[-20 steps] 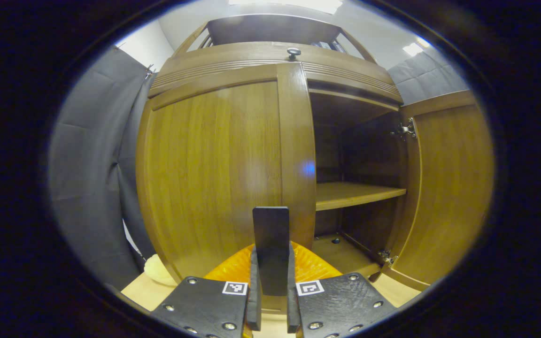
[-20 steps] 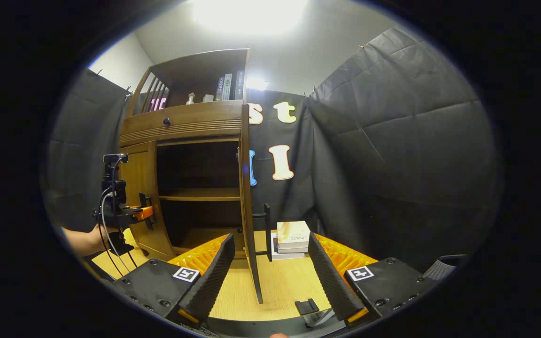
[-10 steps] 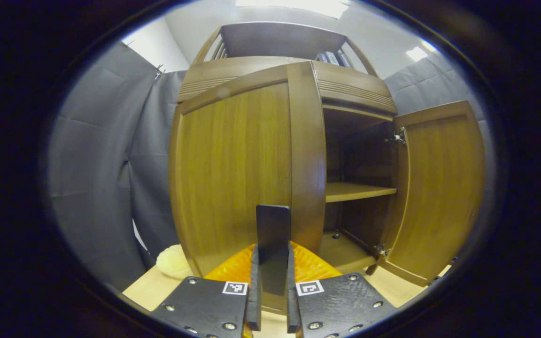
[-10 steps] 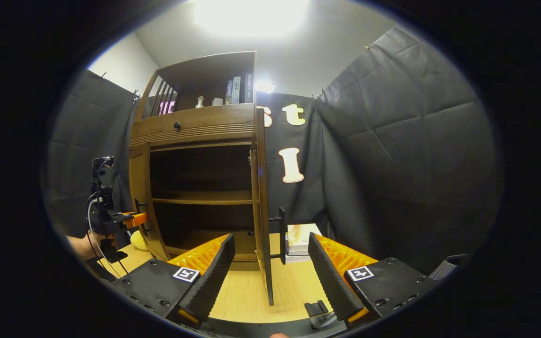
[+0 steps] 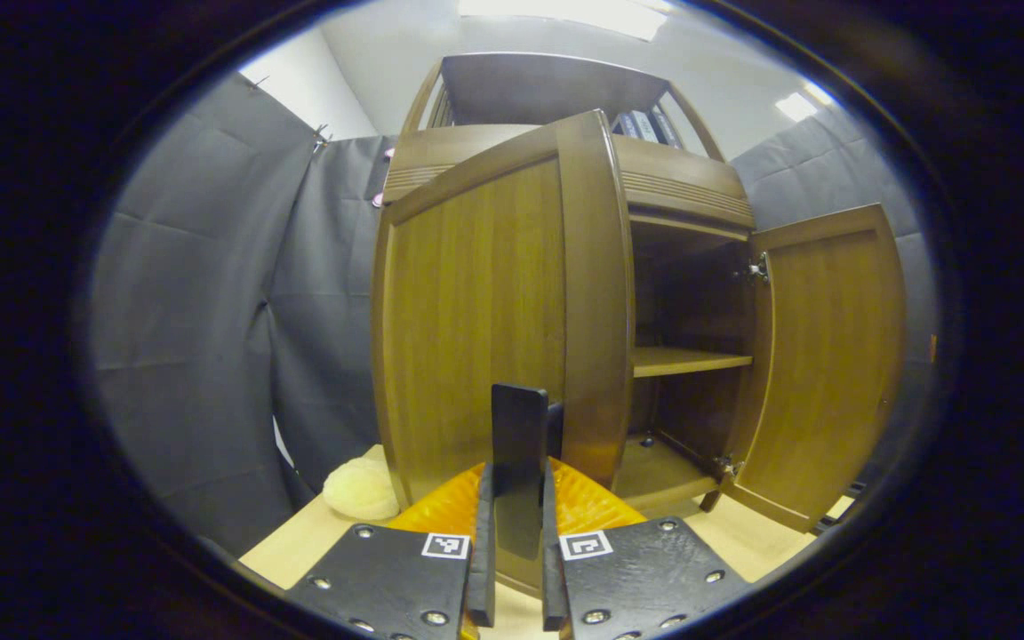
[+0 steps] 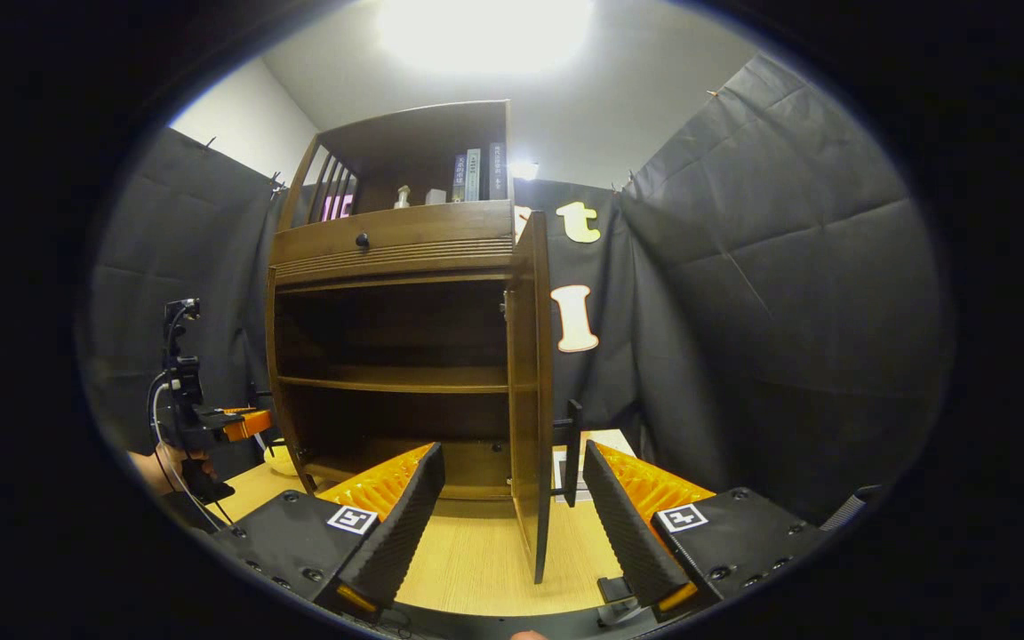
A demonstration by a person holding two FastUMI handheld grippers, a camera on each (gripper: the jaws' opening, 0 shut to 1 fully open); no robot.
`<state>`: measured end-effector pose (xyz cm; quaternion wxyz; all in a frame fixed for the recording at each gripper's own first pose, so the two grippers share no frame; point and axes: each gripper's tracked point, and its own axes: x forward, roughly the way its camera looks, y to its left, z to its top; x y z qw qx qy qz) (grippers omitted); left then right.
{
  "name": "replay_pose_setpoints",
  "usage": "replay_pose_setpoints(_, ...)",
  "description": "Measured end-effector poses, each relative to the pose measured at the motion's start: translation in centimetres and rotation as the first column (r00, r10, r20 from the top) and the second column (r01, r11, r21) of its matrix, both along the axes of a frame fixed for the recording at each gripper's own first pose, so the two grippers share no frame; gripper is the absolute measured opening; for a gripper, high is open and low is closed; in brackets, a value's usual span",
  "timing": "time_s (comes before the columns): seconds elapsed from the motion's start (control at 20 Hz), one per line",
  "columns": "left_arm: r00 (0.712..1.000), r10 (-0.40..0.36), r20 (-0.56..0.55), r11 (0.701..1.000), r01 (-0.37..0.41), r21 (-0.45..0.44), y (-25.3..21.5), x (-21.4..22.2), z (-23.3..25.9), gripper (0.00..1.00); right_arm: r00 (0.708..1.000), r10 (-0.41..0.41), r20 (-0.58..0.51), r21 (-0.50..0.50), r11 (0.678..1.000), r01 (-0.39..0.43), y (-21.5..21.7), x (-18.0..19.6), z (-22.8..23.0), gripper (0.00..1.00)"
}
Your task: Open the right door of the double-door shoe cabinet with the right hand, and open the left door with the left hand.
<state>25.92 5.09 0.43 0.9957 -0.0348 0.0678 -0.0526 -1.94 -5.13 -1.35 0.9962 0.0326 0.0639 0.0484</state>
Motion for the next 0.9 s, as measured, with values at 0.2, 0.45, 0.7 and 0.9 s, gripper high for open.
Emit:
replay_pose_setpoints(0.2,1.0,0.017,-0.004,1.0,-0.017,0.008,0.8,0.9,-0.5,0.2,1.0,0.022,0.01,0.006,1.0,-0.022,1.5,0.3,0.4,0.94)
replay_pose_setpoints(0.45,1.0,0.024,-0.012,0.999,-0.024,0.025,1.8,-0.5,-0.4,0.13,0.998,0.059,0.012,0.01,0.998,-0.059,3.9,0.6,0.4,0.94)
replay_pose_setpoints(0.7,0.999,0.036,-0.028,0.999,-0.036,0.014,2.1,-1.0,-0.6,0.12,0.995,0.1,0.02,0.001,0.995,-0.1,6.4,0.8,0.6,0.94)
replay_pose_setpoints(0.9,0.999,0.044,-0.031,0.999,-0.043,0.024,2.7,-1.2,-0.6,0.18,0.993,0.118,0.019,0.003,0.993,-0.118,7.9,0.9,0.5,0.98)
